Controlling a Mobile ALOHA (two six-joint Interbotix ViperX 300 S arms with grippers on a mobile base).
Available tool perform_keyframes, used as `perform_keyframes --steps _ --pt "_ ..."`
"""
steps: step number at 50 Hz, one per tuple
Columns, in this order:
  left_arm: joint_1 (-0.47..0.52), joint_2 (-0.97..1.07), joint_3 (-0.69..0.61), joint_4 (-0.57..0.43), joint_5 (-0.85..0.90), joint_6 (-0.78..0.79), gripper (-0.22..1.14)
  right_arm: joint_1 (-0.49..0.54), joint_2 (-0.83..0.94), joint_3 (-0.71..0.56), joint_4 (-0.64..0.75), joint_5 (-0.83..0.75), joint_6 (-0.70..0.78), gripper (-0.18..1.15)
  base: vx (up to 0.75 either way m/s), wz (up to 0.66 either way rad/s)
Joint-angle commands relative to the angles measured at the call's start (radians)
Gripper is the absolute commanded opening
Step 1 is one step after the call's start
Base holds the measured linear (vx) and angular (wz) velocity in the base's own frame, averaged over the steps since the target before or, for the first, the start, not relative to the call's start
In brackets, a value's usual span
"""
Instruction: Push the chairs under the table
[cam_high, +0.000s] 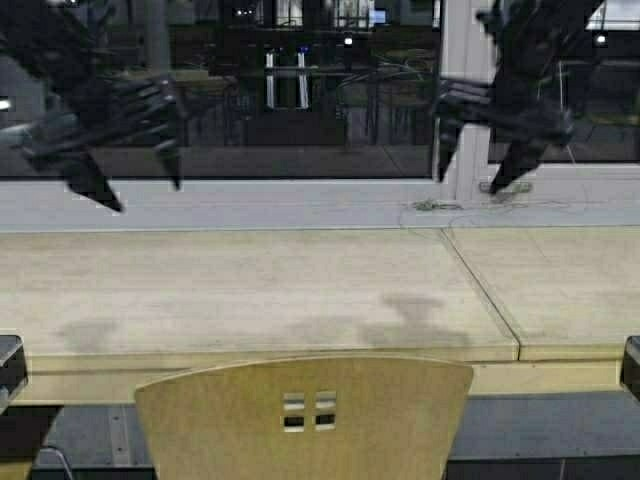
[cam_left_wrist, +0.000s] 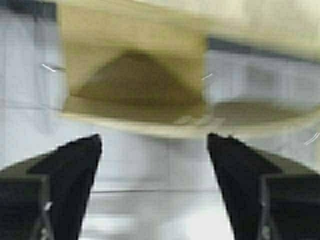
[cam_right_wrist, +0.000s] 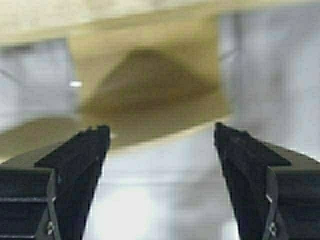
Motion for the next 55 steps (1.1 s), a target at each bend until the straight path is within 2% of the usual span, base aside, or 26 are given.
perform_keyframes --steps 1,6,12,18,37,55 --pt "-0.002 -0.176 0.081 0.087 0.002 0.067 0.96 0.037 -0.143 0.034 -0.049 -0.080 -0.018 0.95 -0.06 0.04" --pt "0.000 -0.279 0.084 0.097 0.020 0.072 0.96 0.077 -0.207 0.017 -0.063 -0.081 -0.029 0.95 -0.09 0.02" --pt "0.006 -0.367 0.083 0.183 0.058 0.078 0.96 0.107 -0.238 0.021 -0.083 -0.094 -0.029 0.95 -0.12 0.01" --pt "0.008 -0.385 0.077 0.227 0.069 0.078 0.96 0.115 -0.239 0.015 -0.080 -0.106 -0.021 0.95 -0.15 0.01" --pt "0.011 -0.390 0.057 0.227 0.038 0.061 0.96 0.121 -0.230 0.034 -0.084 -0.124 -0.025 0.95 -0.18 0.22" --pt "0.012 -0.402 0.038 0.227 0.032 0.058 0.96 0.121 -0.225 0.018 -0.084 -0.126 -0.026 0.95 -0.26 0.49"
